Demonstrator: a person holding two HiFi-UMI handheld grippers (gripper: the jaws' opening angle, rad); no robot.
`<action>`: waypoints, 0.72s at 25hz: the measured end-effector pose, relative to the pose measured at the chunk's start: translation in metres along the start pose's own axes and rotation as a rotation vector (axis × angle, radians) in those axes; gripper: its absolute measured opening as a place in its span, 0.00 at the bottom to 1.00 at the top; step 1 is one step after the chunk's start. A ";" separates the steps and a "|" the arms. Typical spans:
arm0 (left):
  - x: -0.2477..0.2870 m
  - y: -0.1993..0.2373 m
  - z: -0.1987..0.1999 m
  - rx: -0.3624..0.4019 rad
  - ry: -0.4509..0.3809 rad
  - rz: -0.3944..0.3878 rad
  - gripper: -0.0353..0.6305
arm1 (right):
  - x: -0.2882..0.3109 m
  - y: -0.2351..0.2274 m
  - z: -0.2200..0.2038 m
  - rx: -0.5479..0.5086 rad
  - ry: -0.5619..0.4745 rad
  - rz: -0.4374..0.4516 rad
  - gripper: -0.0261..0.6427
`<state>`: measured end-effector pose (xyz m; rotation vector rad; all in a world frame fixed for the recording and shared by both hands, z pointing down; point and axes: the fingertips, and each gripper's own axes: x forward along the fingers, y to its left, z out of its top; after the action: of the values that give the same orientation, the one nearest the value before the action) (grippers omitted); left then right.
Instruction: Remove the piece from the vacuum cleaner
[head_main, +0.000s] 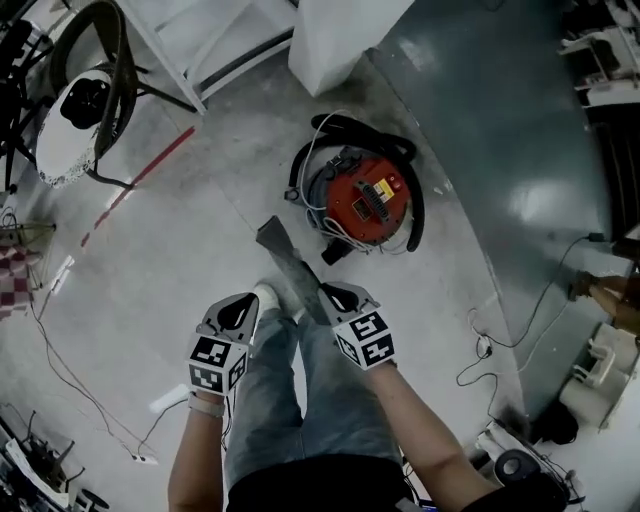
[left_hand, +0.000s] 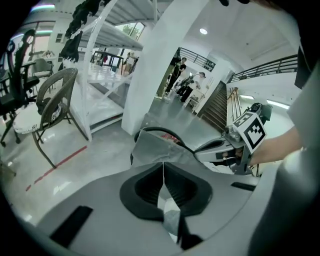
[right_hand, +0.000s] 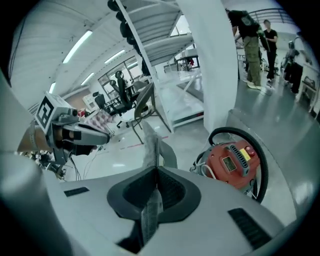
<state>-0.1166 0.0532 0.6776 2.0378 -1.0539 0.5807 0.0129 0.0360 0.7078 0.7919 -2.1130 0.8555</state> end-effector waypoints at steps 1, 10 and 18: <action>-0.008 -0.003 0.011 0.003 -0.025 -0.002 0.09 | -0.012 0.001 0.011 0.012 -0.024 -0.008 0.09; -0.092 -0.047 0.111 0.015 -0.221 -0.043 0.08 | -0.129 0.037 0.106 0.027 -0.225 -0.052 0.09; -0.169 -0.071 0.203 0.166 -0.371 -0.023 0.08 | -0.219 0.061 0.185 -0.016 -0.384 -0.090 0.09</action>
<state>-0.1420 0.0018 0.4099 2.3606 -1.2246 0.2894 0.0195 -0.0104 0.4181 1.1056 -2.3884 0.6785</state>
